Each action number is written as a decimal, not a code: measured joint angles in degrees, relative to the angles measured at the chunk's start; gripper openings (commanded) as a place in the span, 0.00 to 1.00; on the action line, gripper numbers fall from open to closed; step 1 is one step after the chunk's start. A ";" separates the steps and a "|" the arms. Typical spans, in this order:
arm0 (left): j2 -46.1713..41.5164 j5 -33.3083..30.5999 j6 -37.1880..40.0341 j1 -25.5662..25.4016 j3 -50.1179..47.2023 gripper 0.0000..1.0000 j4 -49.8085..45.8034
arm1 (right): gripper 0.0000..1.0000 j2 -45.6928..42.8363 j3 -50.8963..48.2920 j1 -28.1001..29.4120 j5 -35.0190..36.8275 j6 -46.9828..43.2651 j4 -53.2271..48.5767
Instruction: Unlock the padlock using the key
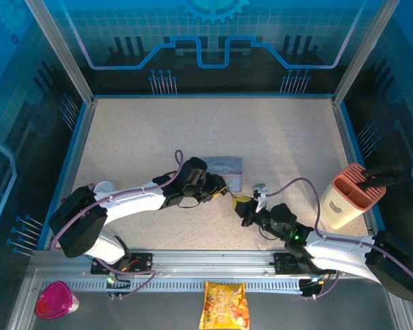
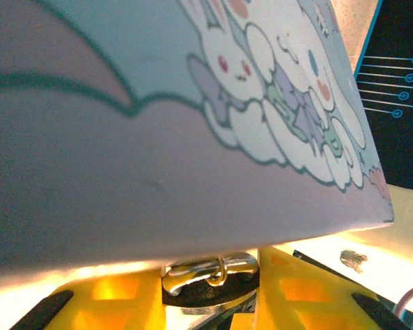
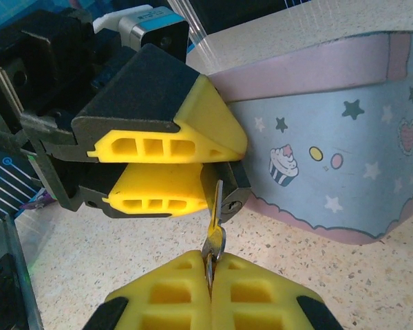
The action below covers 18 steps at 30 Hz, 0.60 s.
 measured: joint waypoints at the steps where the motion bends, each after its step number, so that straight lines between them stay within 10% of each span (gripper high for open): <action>1: -0.02 0.11 -0.13 0.04 -0.09 0.08 0.39 | 0.00 -0.04 0.00 0.00 -0.35 -0.07 -0.17; 18: -0.90 1.16 -1.46 0.33 -0.74 0.08 1.77 | 0.00 0.02 0.00 -0.63 -1.05 -0.44 -1.33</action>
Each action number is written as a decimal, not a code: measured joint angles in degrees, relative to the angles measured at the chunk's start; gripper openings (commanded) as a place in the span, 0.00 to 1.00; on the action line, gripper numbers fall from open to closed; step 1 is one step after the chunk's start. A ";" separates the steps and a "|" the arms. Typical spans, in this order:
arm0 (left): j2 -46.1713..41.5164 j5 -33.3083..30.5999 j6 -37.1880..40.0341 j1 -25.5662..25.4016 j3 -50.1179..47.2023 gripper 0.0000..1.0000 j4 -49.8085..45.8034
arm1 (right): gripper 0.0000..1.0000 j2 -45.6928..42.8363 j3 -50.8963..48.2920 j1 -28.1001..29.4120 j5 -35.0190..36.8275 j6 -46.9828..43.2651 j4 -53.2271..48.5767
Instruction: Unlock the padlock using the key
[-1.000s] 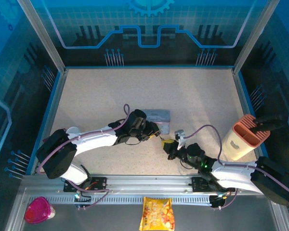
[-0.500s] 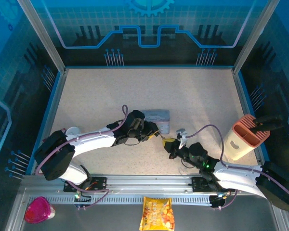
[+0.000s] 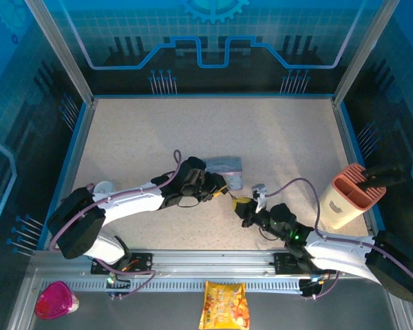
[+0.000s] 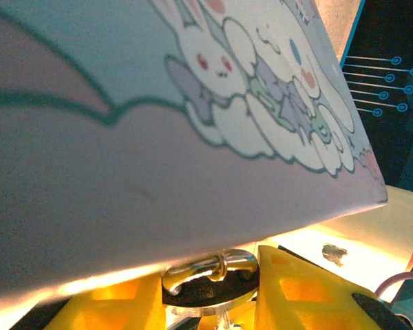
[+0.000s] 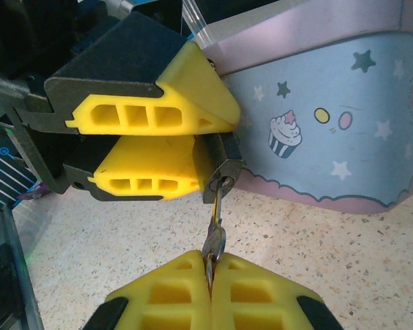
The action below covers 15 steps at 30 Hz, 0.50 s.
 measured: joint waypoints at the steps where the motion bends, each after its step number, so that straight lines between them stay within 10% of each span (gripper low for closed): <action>1: -0.02 0.04 0.00 0.00 -0.09 0.08 -0.02 | 0.00 0.02 0.00 -0.11 0.04 0.00 0.00; 15: -0.07 0.07 0.00 0.00 -0.09 0.08 -0.02 | 0.00 2.54 0.00 -0.85 -0.90 0.04 1.55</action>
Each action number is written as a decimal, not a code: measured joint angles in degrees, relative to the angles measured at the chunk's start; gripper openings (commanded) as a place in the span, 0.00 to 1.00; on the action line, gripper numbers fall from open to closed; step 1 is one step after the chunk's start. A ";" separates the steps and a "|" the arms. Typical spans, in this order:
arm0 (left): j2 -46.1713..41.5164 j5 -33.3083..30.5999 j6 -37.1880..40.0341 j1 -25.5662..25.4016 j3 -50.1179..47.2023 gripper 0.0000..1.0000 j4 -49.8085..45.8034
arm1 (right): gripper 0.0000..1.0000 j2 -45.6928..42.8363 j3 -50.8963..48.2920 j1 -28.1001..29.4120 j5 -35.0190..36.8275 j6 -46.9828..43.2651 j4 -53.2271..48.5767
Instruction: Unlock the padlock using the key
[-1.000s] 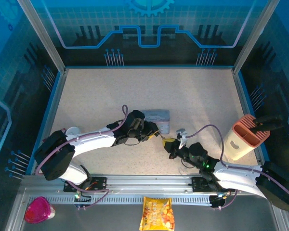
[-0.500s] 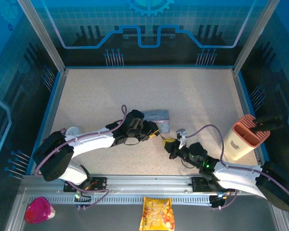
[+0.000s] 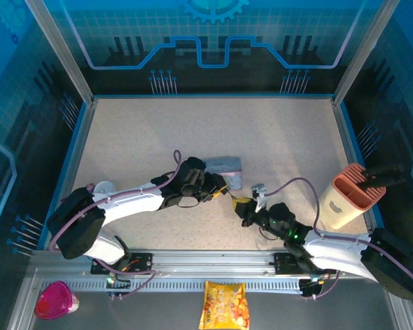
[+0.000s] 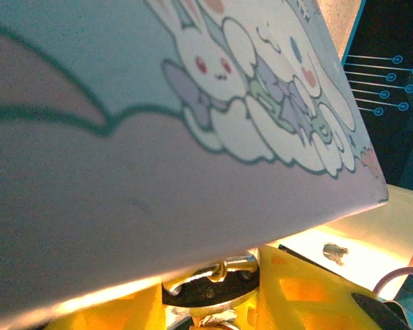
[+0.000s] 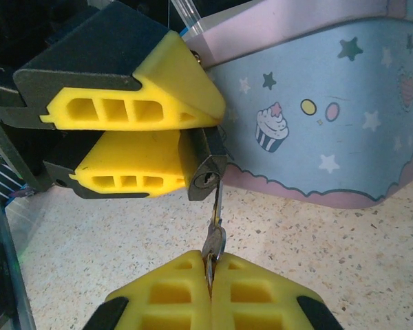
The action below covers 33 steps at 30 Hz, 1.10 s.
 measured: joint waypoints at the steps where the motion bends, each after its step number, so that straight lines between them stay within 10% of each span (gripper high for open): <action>1: 0.00 0.00 0.00 0.00 -0.02 0.08 0.00 | 0.00 0.00 0.00 0.00 -0.17 0.00 0.13; 33: 0.00 1.03 -1.09 -0.02 0.00 0.06 0.46 | 0.00 3.69 -0.02 -0.55 -1.25 -0.81 4.46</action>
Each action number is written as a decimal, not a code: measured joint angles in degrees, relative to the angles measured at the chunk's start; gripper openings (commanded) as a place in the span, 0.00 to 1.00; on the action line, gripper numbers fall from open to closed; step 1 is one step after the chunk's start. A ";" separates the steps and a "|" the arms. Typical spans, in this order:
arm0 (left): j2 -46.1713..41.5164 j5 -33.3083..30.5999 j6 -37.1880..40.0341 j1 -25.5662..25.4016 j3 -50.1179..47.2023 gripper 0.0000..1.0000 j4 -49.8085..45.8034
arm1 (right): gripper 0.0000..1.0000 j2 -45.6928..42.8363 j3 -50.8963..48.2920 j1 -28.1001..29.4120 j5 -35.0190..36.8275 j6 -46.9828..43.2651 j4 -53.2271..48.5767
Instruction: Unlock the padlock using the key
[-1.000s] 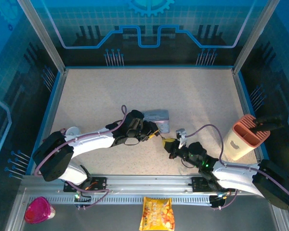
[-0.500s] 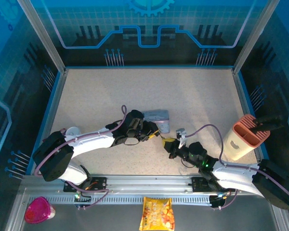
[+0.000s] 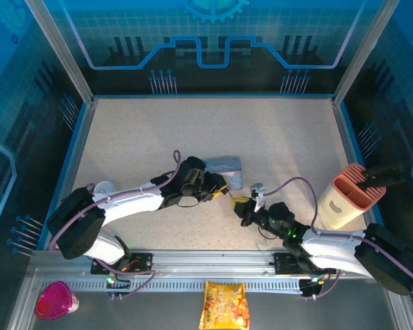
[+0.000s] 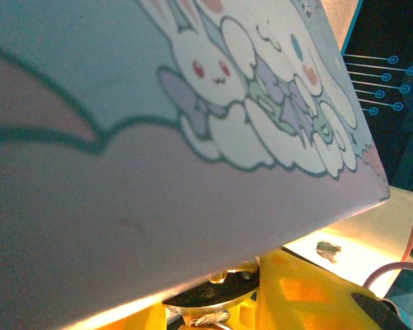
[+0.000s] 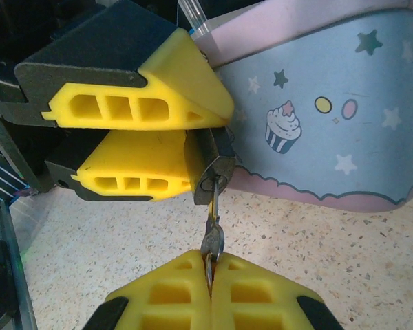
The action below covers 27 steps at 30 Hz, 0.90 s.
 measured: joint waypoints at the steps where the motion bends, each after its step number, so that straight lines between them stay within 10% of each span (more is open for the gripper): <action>1: 0.00 -0.02 0.00 0.00 0.00 0.06 0.02 | 0.00 0.17 0.00 -0.28 -0.46 -0.07 0.24; 27: 1.86 0.44 0.96 -0.04 1.79 0.04 -0.17 | 0.00 3.61 -0.04 -12.17 -16.22 -5.46 2.34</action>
